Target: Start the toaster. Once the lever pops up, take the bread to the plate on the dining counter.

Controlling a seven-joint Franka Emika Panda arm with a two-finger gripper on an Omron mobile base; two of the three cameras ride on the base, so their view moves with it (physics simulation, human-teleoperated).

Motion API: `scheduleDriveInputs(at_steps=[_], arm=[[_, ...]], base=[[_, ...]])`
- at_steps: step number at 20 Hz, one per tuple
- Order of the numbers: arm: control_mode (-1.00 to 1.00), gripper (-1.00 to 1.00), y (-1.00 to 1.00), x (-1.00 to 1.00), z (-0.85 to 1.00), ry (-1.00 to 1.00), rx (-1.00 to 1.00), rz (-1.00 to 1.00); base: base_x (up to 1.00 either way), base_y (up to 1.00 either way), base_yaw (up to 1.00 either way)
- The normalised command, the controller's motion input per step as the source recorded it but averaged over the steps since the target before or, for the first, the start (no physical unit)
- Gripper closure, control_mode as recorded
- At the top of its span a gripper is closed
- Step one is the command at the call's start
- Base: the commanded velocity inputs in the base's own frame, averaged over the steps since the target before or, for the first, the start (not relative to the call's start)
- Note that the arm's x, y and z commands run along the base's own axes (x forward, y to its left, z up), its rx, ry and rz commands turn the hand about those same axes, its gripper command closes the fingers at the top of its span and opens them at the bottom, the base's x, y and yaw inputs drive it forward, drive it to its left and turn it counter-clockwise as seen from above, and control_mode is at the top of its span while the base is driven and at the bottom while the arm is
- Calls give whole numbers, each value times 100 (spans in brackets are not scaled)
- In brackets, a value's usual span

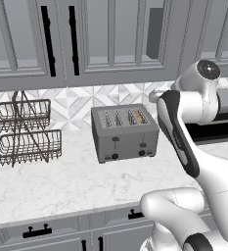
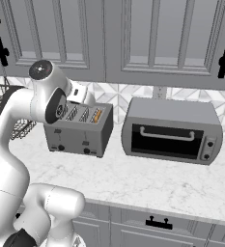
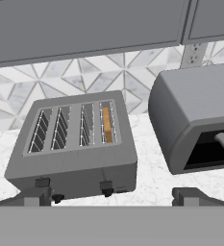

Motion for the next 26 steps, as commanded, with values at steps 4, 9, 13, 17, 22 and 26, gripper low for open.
scheduleDriveInputs(at_steps=[4, 9, 13, 17, 22, 26], arm=[[-100, -100, 0, 0, 0, 0, 0, 0], [-100, -100, 0, 0, 0, 0, 0, 0], [-100, -100, 0, 0, 0, 0, 0, 0], [-100, -100, 0, 0, 0, 0, 0, 0], [-100, -100, 0, 0, 0, 0, 0, 0], [-100, -100, 0, 0, 0, 0, 0, 0]], base=[[0, 0, 0], [0, 0, 0], [0, 0, 0], [0, 0, 0], [0, 0, 0], [0, 0, 0]])
